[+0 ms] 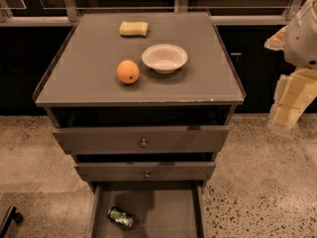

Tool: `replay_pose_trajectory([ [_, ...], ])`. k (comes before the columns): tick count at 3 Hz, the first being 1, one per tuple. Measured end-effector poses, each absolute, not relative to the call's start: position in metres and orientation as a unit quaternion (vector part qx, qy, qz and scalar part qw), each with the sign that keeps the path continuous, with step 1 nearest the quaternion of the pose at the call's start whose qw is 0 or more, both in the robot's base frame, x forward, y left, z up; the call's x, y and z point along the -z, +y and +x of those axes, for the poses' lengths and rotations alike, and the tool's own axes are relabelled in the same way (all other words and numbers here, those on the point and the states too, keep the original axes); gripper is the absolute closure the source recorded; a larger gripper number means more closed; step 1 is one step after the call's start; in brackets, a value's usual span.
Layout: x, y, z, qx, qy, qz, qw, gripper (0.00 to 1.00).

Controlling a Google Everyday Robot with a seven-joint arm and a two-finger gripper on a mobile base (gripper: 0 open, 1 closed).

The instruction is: Pick green can from bottom drawer and place on counter

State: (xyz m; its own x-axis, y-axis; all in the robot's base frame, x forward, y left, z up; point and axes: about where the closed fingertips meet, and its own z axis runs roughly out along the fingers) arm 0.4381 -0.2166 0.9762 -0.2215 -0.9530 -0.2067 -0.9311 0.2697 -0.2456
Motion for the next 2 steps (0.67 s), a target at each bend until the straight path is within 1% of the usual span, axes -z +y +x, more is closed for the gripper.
replay_pose_trajectory([
  [1,-0.9762,-0.2166,0.4381,0.034,0.781,-0.603,0.159,0.00],
  [2,-0.9672,-0.2115,0.4344,0.029,0.785,-0.590,0.186,0.00],
])
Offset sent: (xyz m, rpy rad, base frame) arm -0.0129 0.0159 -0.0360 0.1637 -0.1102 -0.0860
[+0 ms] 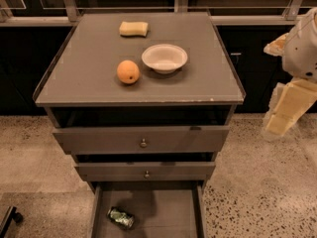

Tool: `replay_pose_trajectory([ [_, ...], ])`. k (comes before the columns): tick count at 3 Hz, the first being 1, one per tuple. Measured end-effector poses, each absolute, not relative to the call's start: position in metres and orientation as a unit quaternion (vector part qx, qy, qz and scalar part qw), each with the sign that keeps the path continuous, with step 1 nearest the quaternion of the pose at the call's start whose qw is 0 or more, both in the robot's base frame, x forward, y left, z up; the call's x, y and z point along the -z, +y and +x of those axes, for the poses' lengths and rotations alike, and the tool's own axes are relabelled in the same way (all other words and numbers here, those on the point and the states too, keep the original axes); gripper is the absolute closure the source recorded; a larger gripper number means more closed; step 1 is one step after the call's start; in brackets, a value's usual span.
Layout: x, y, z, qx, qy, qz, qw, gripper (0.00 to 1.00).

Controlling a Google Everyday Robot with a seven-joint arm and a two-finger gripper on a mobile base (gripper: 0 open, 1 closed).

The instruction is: Pick green can from bottom drawer and place on counter

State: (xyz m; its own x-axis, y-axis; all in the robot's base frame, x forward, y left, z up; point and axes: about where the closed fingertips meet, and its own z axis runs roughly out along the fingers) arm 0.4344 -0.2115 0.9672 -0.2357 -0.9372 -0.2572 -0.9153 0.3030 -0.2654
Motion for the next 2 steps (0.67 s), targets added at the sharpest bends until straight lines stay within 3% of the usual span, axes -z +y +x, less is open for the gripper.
replay_pose_trajectory([
  [2,-0.834,-0.170,0.411,-0.126,0.819,-0.503,0.246,0.00],
])
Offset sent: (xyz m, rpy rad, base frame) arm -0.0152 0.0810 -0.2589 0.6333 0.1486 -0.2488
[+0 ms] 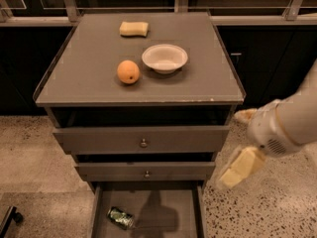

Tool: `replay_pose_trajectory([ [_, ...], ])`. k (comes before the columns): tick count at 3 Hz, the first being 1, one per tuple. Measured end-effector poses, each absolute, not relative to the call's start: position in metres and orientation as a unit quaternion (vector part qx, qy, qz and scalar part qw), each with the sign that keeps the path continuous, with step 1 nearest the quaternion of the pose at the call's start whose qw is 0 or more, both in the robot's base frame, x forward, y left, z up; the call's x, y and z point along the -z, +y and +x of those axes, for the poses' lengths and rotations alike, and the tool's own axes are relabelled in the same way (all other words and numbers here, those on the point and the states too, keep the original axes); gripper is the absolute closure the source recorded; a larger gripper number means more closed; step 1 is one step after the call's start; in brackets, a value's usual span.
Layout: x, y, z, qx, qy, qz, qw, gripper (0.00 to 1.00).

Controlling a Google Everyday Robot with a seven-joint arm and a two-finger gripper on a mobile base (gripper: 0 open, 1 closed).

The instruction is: Pick green can from bottom drawer and place on counter

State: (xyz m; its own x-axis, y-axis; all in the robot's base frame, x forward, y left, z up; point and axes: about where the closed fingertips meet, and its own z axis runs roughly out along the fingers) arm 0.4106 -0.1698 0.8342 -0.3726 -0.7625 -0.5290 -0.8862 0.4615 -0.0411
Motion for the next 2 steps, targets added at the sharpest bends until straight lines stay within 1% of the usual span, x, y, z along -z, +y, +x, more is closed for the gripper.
replay_pose_trajectory([
  [1,-0.8070,-0.1625,0.4068,-0.139,0.828,-0.481,0.251,0.00],
  [2,-0.8070,-0.1625,0.4068,-0.139,0.828,-0.481,0.251,0.00],
])
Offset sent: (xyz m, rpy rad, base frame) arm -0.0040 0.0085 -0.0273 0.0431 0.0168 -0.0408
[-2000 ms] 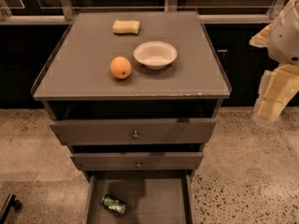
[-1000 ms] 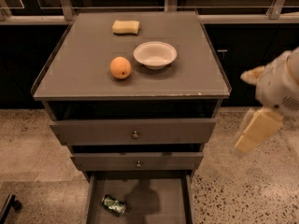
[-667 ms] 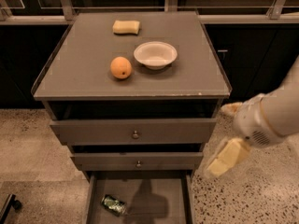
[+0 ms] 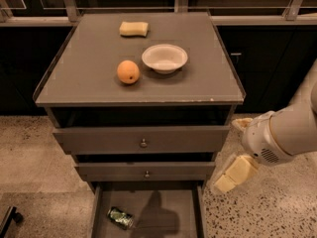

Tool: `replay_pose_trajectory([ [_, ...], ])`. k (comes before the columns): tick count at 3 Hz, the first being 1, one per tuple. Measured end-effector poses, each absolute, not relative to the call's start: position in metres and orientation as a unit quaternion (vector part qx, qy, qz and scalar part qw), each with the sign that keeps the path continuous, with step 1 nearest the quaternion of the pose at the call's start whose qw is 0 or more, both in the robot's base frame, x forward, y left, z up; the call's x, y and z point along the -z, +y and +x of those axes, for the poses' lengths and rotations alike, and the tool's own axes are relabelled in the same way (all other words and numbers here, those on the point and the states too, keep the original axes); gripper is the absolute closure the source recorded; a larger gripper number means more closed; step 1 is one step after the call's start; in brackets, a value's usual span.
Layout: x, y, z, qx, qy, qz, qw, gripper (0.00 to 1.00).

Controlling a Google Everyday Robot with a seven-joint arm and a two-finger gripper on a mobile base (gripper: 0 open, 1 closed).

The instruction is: Pick green can from bottom drawer and place on counter

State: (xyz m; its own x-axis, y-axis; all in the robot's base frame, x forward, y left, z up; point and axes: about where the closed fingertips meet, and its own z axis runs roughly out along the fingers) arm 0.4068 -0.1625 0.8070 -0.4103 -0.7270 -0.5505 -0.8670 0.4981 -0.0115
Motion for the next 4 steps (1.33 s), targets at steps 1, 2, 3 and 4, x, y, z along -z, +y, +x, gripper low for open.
replay_pose_trajectory([
  [1,-0.773,-0.170,0.391,-0.161,0.849,-0.437,0.251,0.00],
  [2,-0.693,-0.165,0.363,-0.200,0.863,-0.389,0.250,0.00],
  [3,-0.624,-0.155,0.358,-0.231,0.868,-0.371,0.235,0.00],
  [4,-0.614,-0.154,0.358,-0.239,0.869,-0.366,0.232,0.00],
])
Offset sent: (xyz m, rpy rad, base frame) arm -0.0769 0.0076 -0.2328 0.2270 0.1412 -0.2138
